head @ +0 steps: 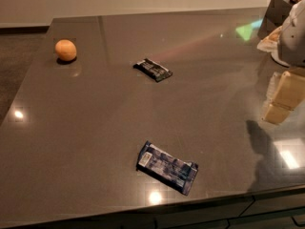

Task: Pick rxbar blueberry

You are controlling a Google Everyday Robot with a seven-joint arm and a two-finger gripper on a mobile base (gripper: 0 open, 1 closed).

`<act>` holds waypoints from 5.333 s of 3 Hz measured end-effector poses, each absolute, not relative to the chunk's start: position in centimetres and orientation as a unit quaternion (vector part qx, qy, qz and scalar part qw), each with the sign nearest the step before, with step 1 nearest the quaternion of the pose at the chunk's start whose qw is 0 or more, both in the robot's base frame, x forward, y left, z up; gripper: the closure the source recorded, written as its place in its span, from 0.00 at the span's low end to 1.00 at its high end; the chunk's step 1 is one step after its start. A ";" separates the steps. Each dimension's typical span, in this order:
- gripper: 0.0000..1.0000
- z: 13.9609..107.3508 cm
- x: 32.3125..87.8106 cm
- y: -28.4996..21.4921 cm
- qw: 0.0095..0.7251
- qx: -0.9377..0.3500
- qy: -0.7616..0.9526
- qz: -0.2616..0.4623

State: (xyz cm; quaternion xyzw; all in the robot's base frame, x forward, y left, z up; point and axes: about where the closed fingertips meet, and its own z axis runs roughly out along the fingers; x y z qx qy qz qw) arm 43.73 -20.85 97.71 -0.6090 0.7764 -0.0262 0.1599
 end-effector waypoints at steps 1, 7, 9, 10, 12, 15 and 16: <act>0.00 97.5 43.0 -19.4 0.165 -0.621 0.766 -0.016; 0.00 85.4 36.5 -4.6 0.155 -0.663 0.728 0.082; 0.05 83.4 35.9 -2.6 0.131 -0.668 0.726 0.098; 0.19 82.9 35.9 -2.3 0.122 -0.671 0.724 0.099; 0.82 83.3 35.9 -2.1 0.116 -0.673 0.724 0.098; 1.00 88.4 37.2 -1.3 0.124 -0.675 0.717 0.123; 1.00 94.4 38.4 -0.5 0.140 -0.687 0.699 0.141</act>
Offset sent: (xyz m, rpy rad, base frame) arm -0.0586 0.0897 -0.0496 0.0911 0.0478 0.2096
